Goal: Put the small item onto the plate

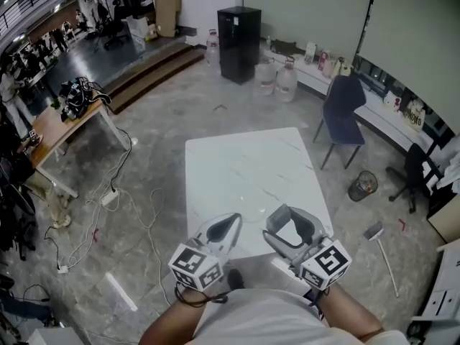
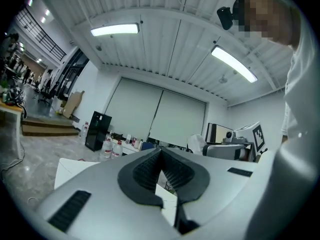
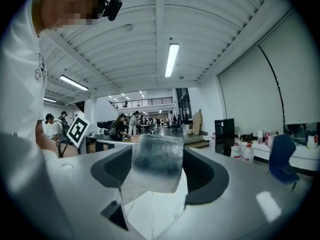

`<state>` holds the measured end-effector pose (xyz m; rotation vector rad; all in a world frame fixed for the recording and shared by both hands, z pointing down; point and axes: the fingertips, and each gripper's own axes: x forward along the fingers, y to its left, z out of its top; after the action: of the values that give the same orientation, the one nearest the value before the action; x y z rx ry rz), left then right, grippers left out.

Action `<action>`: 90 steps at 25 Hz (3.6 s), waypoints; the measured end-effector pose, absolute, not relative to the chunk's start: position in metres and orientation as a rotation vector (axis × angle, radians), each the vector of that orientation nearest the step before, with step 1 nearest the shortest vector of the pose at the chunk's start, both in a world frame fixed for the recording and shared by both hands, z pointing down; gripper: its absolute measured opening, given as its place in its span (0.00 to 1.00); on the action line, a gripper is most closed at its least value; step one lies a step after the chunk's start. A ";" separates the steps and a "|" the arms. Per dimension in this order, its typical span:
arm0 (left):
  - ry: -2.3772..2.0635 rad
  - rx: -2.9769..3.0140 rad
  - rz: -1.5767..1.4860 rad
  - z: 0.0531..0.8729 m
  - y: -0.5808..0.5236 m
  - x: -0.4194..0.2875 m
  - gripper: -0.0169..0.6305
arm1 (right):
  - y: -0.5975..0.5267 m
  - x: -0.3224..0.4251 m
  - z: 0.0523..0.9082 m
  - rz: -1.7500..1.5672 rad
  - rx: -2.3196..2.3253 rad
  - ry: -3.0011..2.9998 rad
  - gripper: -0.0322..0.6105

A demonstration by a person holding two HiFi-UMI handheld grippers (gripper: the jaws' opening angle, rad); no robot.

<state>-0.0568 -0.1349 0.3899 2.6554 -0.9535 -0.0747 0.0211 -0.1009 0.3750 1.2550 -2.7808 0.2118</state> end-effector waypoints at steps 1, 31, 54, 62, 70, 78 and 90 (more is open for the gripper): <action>-0.942 2.657 -0.071 0.393 -0.141 -0.060 0.03 | -0.107 0.018 0.380 0.221 1.260 -2.772 0.53; -1.125 2.454 0.062 0.482 -0.291 -0.016 0.03 | -0.283 0.060 0.520 0.351 0.911 -2.667 0.53; -1.218 2.331 0.158 0.548 -0.355 -0.015 0.03 | -0.354 0.046 0.618 0.438 0.619 -2.587 0.53; -1.176 2.273 0.177 0.581 -0.362 -0.032 0.03 | -0.362 0.025 0.667 0.511 0.574 -2.523 0.53; -1.156 2.224 0.208 0.617 -0.370 -0.064 0.03 | -0.364 0.014 0.745 0.520 0.548 -2.391 0.53; -1.107 2.173 0.202 0.650 -0.368 -0.070 0.03 | -0.364 0.004 0.819 0.523 0.498 -2.259 0.53; -1.146 2.119 0.191 0.671 -0.369 -0.104 0.03 | -0.358 0.002 0.869 0.447 0.476 -2.114 0.53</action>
<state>-0.1042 -0.3686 0.6708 2.1189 -1.1462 0.1914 0.0018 -0.3580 0.8693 0.4755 -2.1142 0.4470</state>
